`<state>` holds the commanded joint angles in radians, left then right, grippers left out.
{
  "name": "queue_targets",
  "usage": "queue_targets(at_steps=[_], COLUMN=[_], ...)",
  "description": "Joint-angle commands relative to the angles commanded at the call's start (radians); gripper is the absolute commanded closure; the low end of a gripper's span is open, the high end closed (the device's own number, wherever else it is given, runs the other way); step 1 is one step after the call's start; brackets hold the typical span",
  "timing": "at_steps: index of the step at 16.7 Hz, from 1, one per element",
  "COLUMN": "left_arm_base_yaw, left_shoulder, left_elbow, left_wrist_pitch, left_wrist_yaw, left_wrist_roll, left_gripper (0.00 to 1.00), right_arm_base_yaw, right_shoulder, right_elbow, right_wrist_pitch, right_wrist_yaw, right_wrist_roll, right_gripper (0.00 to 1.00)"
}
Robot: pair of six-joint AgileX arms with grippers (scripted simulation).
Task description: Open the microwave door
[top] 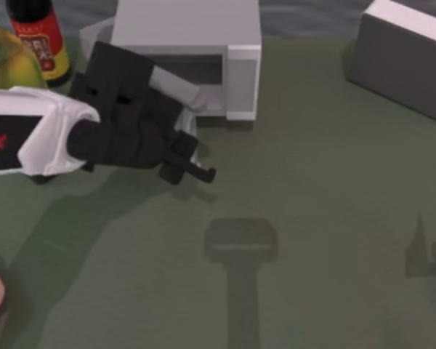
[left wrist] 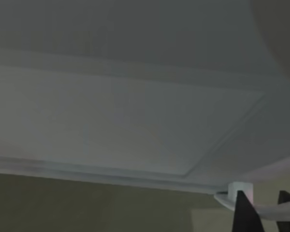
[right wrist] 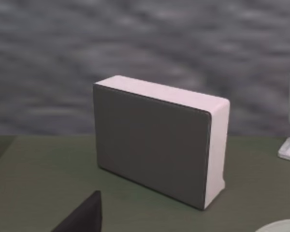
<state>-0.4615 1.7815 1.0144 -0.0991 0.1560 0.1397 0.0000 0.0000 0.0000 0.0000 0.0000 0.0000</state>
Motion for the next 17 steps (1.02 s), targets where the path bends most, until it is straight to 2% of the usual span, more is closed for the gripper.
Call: queue_targets(at_steps=[3, 17], left_arm_base_yaw=[0.012, 0.012], left_shoulder=[-0.005, -0.005], left_elbow=[-0.010, -0.010], left_wrist_pitch=[-0.004, -0.004], left_wrist_yaw=[0.015, 0.015], left_wrist_roll=[0.022, 0.022], left_gripper=[1.00, 1.00], right_arm_base_yaw=[0.000, 0.000], right_shoulder=[0.000, 0.000], right_elbow=[0.000, 0.000], right_wrist_pitch=[0.000, 0.000], right_wrist_yaw=[0.000, 0.000], right_wrist_roll=[0.000, 0.000], right_gripper=[0.00, 0.00])
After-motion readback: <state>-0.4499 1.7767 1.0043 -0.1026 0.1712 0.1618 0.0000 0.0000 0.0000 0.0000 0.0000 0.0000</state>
